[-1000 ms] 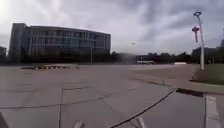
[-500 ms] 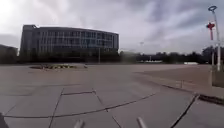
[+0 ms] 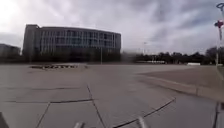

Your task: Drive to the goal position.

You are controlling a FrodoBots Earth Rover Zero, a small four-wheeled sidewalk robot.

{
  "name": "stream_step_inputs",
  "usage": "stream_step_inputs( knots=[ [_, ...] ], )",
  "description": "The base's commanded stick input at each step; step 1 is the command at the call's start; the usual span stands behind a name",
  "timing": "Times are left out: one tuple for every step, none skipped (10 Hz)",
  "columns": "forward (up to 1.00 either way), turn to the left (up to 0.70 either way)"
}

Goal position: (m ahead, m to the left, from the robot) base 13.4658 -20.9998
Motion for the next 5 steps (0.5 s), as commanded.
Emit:
stream_step_inputs(
  knots=[
    [1.0,0.0],
    [1.0,0.0],
    [1.0,0.0],
    [1.0,0.0],
    [1.0,0.0]
  ],
)
